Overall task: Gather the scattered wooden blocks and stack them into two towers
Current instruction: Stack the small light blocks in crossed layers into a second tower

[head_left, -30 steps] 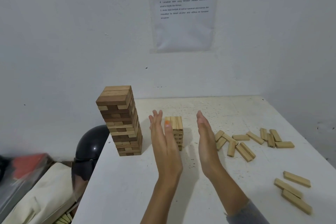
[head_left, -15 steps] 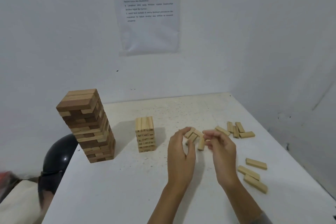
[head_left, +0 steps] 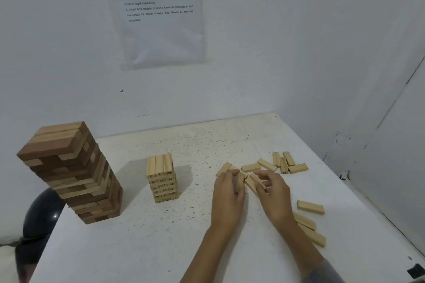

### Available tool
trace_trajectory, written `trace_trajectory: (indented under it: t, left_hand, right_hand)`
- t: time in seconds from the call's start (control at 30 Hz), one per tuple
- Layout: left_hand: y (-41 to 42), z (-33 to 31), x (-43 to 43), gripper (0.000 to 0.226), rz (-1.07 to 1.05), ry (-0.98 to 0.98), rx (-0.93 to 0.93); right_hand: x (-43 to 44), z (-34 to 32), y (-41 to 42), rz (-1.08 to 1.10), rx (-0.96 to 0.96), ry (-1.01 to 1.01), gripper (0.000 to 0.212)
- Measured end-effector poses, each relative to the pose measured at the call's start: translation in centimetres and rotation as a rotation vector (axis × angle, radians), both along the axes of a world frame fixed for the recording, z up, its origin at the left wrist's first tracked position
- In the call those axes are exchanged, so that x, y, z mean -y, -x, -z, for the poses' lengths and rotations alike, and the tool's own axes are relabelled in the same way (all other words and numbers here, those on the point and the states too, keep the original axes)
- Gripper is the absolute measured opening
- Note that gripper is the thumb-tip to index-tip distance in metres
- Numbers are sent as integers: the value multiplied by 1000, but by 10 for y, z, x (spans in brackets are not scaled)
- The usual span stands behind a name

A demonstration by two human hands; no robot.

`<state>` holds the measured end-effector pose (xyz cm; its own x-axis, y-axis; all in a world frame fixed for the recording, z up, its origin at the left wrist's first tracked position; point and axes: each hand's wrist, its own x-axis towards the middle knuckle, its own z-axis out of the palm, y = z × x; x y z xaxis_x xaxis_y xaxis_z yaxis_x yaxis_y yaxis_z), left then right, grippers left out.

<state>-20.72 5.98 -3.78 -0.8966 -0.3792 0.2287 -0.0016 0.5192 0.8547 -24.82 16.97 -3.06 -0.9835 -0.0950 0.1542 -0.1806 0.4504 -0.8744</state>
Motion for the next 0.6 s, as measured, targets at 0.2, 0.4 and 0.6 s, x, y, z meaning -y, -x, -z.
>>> trace_trajectory:
  t: [0.2,0.4,0.6]
  left_hand:
    - [6,6,3,24,-1,7,-4]
    - [5,-1,1,42,-35,8,-8]
    - [11,-9,-6,34,99,-20,20]
  right_hand:
    - [-3,3,6,5,-3,68,26]
    - [-12,2,15,38,-44,167,30]
    - [-17,-6,31,43,42,157,33]
